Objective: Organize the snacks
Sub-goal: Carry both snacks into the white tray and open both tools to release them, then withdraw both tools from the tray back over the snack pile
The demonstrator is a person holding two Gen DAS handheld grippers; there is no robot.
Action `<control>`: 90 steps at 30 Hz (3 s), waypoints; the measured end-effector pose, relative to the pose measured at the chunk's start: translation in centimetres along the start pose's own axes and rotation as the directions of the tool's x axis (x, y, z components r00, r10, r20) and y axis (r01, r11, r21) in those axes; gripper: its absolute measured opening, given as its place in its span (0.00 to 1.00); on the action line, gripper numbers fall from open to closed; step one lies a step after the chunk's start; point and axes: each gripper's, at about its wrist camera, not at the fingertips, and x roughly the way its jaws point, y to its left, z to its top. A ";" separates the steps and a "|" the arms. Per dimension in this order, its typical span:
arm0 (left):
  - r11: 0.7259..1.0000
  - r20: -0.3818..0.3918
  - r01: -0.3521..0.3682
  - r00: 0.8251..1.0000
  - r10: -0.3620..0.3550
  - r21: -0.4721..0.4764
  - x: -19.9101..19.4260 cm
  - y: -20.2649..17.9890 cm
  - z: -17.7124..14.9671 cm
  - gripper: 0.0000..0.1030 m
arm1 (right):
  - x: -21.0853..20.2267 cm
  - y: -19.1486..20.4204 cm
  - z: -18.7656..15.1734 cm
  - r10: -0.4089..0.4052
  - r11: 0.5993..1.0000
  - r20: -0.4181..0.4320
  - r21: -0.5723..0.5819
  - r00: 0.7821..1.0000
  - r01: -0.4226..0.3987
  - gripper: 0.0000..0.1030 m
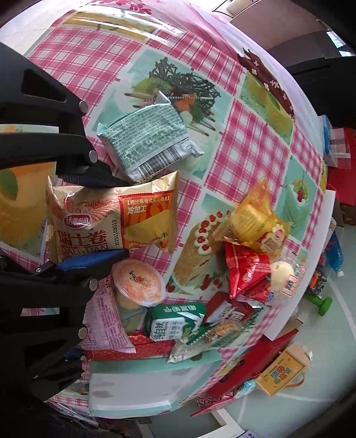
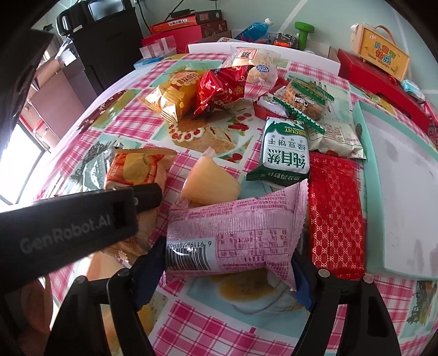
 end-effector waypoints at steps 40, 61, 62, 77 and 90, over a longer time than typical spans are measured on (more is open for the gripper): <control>0.964 0.084 0.178 0.977 -0.197 0.196 -3.9 -13.9 2.3 0.39 | -10.6 -22.3 -0.2 -0.406 0.786 0.196 0.573 0.893 0.232 0.79; 0.879 0.018 0.135 0.987 -0.161 0.458 2.2 -26.4 1.7 0.70 | -11.1 -27.3 -2.8 -0.417 0.683 0.109 0.692 0.902 0.232 0.78; 0.881 0.029 0.124 0.988 -0.154 0.457 2.2 -26.3 1.8 0.72 | -11.1 -27.2 -2.8 -0.418 0.684 0.107 0.691 0.902 0.234 0.78; 0.954 0.090 -0.006 0.996 -0.022 0.298 1.6 -21.0 4.1 0.85 | -10.6 -26.3 -2.3 -0.392 0.713 0.102 0.662 0.914 0.232 0.78; 0.973 0.146 -0.140 0.983 0.114 0.182 1.6 -16.1 5.0 0.92 | -9.8 -24.5 -1.2 -0.373 0.762 0.106 0.602 0.922 0.239 0.78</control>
